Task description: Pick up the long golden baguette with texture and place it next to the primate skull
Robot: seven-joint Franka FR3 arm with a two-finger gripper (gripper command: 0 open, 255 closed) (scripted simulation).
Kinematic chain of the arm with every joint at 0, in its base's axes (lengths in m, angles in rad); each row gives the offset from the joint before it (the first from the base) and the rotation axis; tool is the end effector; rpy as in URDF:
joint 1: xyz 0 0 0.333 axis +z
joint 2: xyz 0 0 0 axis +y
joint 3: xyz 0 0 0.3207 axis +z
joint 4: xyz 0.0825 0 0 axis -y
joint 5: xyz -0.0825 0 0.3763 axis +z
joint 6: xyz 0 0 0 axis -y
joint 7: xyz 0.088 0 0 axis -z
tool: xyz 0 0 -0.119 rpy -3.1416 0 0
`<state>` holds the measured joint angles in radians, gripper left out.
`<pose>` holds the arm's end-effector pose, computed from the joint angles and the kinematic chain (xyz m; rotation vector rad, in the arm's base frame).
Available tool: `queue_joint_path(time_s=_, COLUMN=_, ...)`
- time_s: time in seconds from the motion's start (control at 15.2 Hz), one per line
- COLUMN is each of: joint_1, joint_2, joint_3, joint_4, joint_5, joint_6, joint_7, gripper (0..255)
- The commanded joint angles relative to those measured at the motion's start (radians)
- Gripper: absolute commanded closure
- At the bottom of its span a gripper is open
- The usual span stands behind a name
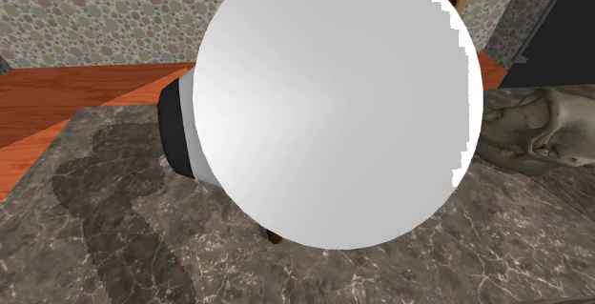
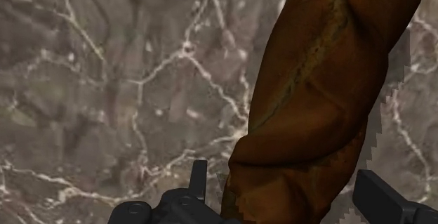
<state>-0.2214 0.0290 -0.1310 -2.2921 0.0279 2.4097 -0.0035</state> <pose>0.4896 -0.1795 0.3443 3.0850 -0.5751 0.1417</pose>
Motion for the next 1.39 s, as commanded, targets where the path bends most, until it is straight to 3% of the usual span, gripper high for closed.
queue_joint_path(time_s=0.0, joint_1=0.0, joint_2=0.0, joint_3=0.0, joint_4=0.0, joint_5=0.0, joint_6=0.0, joint_7=0.0, gripper=0)
queue_joint_path(time_s=0.07, joint_1=0.0, joint_2=0.0, joint_3=0.0, joint_4=0.0, joint_5=0.0, joint_6=0.0, joint_7=0.0, gripper=255)
queue_joint_path(time_s=0.66, joint_1=0.0, joint_2=0.0, joint_3=0.0, joint_4=0.0, joint_5=0.0, joint_6=0.0, joint_7=0.0, gripper=255)
queue_joint_path(time_s=1.32, joint_1=0.0, joint_2=-0.076, joint_3=0.0, joint_4=0.058, joint_5=-0.016, joint_6=-0.133, joint_7=0.013, gripper=255)
